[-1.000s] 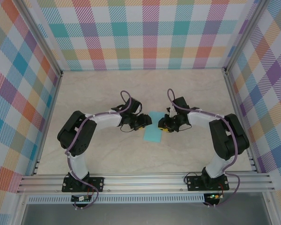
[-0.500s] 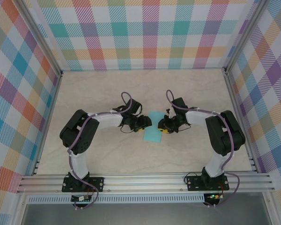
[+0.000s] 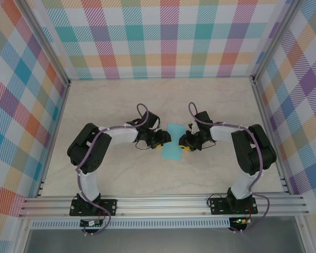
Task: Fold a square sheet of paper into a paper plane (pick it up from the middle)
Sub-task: Fold the square sheet of paper in half at the center of the table.
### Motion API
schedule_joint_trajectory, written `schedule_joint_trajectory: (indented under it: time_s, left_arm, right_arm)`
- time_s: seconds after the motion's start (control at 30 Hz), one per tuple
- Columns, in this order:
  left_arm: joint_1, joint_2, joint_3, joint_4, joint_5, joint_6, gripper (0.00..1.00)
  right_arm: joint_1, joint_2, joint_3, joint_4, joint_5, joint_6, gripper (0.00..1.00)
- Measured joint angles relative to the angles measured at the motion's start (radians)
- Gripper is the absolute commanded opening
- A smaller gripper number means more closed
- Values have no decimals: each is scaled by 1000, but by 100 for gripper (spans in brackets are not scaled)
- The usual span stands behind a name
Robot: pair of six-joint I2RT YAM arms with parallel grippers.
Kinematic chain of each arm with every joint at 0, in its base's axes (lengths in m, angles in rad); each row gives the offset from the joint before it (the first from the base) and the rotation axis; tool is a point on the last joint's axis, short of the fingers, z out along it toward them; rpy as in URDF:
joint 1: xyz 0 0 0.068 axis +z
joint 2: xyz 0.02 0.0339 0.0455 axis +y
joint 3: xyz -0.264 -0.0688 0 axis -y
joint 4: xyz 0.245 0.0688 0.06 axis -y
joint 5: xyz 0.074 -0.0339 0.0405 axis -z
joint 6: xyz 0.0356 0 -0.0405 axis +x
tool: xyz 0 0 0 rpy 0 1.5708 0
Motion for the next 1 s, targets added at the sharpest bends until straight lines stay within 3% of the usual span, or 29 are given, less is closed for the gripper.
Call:
schedule_joint_trajectory:
  time_s: [0.43,0.87,1.0]
  left_arm:
    - [0,3,2,1,8,0,56]
    - [-2,28,31,-5,19,8,54]
    - [-2,28,31,-5,18,11,58]
  right_arm:
    - [-1,0,-9,15,-7,10,25]
    - [-8,0,-16,26,-18,14,25]
    - [-11,0,-19,29,-21,15,24]
